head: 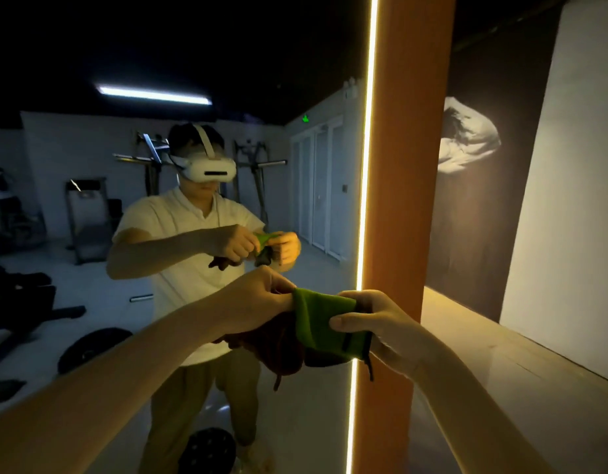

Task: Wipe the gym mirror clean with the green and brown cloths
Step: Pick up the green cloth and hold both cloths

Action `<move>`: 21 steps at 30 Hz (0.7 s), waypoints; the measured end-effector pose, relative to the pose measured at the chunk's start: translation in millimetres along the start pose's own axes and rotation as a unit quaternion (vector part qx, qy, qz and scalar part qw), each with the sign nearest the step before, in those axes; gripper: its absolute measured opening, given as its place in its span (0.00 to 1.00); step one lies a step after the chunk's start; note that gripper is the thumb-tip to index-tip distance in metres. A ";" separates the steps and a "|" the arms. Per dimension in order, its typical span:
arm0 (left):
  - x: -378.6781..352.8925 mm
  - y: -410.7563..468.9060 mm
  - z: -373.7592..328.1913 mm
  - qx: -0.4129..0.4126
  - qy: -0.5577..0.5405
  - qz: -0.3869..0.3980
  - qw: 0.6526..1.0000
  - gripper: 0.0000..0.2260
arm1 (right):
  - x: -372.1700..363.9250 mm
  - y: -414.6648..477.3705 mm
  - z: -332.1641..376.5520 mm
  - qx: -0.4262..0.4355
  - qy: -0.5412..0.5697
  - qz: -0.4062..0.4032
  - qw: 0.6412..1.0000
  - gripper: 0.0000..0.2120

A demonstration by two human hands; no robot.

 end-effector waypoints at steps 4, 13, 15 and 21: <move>49.6 3.6 -27.9 -0.024 0.097 -0.108 0.989 0.12 | 19.5 21.4 31.0 0.009 0.137 -0.106 0.985 0.23; 166.2 3.4 -119.4 -0.184 0.305 -0.331 0.874 0.19 | 74.8 69.7 234.5 0.331 -0.069 -0.470 0.815 0.12; 179.2 -1.3 -136.9 -0.235 0.392 -0.388 0.801 0.20 | 61.0 81.2 270.6 0.396 -0.186 -0.509 0.741 0.13; 204.3 5.5 -137.5 -0.277 0.477 -0.454 0.700 0.23 | 29.1 164.7 264.9 0.448 -0.348 -0.477 0.671 0.24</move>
Point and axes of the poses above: each hand's wrist, its own y-axis towards the middle knuckle, its own x-axis out of the back of the hand, z = x × y, the point moved 9 cm from there along y, towards the middle knuckle, and after that the axes turned 5 degrees about -z, right-handed, at the moved point
